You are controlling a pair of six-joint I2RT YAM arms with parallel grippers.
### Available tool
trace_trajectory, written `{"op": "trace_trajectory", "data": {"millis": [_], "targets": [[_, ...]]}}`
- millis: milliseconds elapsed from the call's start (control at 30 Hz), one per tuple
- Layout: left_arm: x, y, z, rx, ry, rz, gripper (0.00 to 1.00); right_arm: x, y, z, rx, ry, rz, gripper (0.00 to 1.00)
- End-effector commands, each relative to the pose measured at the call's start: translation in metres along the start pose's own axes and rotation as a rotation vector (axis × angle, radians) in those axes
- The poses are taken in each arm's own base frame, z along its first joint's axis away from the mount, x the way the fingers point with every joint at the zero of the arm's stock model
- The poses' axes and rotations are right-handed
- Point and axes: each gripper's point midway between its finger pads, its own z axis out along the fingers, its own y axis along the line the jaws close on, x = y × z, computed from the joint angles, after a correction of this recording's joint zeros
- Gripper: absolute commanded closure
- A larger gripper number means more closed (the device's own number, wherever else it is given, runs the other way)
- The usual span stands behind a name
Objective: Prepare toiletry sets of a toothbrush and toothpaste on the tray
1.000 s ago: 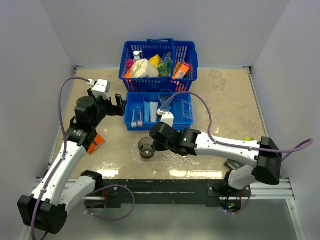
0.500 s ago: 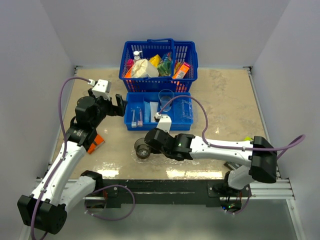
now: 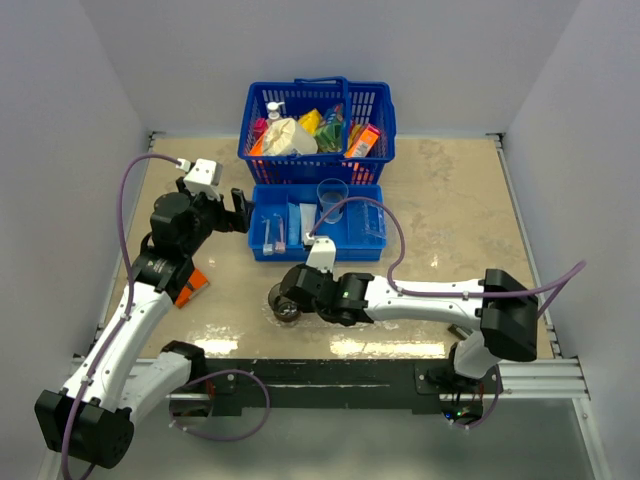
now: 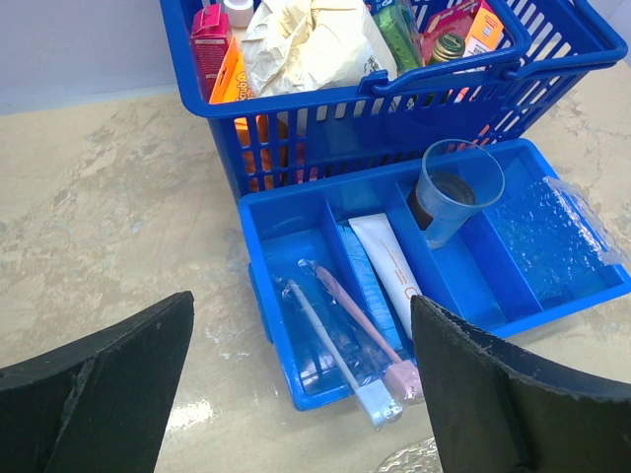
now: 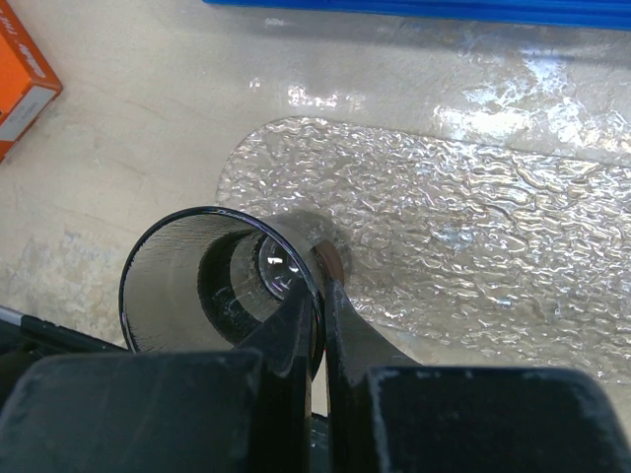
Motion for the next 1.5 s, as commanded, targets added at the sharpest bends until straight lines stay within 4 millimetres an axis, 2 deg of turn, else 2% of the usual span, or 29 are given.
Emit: {"op": "trace_trajectory", "data": {"millis": [0,567,733,1033,1267,1467], "targets": [[-0.012,-0.004,0.001,0.012,-0.048,-0.002,0.05,-0.034,0.031,-0.009,-0.062,-0.107,0.107,1.0],[-0.011,-0.004,0.002,0.013,-0.044,-0.002,0.05,-0.039,0.039,-0.001,-0.052,-0.143,0.076,1.0],[-0.011,-0.004,0.002,0.013,-0.044,-0.001,0.05,-0.034,0.041,0.004,-0.045,-0.126,0.048,1.0],[-0.01,-0.004,0.002,0.013,-0.041,-0.003,0.05,-0.028,0.039,0.012,-0.028,-0.123,0.02,1.0],[-0.009,-0.004,0.003,0.014,-0.039,0.001,0.05,-0.034,0.036,0.014,0.005,-0.141,-0.016,1.0],[-0.007,-0.005,0.003,0.017,-0.034,0.001,0.05,-0.03,0.035,0.018,0.018,-0.131,-0.044,1.0]]}}
